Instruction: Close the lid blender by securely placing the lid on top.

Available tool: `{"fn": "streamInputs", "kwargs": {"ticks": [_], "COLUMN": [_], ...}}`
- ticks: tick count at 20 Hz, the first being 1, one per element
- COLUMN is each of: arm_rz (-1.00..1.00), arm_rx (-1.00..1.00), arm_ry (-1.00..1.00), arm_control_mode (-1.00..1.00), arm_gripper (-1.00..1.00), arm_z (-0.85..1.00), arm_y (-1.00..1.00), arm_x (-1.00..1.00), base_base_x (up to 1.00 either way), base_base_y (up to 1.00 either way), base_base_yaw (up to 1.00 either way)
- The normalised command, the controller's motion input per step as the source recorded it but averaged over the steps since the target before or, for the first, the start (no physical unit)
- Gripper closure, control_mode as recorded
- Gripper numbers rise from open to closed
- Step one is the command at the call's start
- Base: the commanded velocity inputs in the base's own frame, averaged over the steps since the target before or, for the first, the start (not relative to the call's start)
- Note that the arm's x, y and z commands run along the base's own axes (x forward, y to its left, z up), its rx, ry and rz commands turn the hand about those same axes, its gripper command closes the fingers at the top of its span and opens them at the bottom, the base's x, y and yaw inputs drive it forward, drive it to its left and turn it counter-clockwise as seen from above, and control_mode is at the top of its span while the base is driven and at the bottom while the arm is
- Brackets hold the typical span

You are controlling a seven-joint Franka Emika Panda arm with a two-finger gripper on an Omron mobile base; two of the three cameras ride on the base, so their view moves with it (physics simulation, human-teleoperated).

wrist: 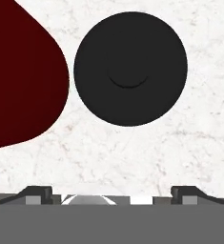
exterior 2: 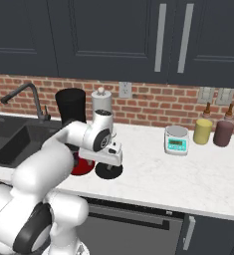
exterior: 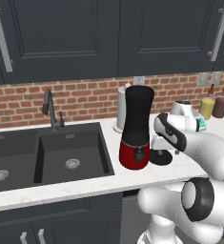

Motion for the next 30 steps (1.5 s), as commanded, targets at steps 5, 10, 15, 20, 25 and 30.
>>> {"fn": "streamInputs", "kwargs": {"ticks": [5,10,15,20,25,30], "arm_rz": [0.05,0.08,0.09,0.1,0.09,0.09], "arm_rx": [0.0,0.0,0.0,0.0,0.0,0.0], "arm_ry": [0.0,-0.06,-0.11,-0.11,-0.08,-0.07], "arm_control_mode": [-1.0,-1.0,-1.0,-1.0,-1.0,-1.0], "arm_gripper": [-1.0,-1.0,-1.0,-1.0,-1.0,-1.0], "arm_z": [-0.21,-0.18,-0.18,-0.2,-0.2,-0.14], "arm_y": [-0.06,-0.06,0.0,0.0,0.0,0.0], "arm_x": [0.16,0.1,0.2,0.17,0.19,0.21], "base_base_x": [0.0,0.0,0.0,0.0,0.0,0.0], "base_base_y": [0.0,0.0,0.0,0.0,0.0,0.0], "base_base_yaw": [0.0,0.0,0.0,0.0,0.0,0.0]}}
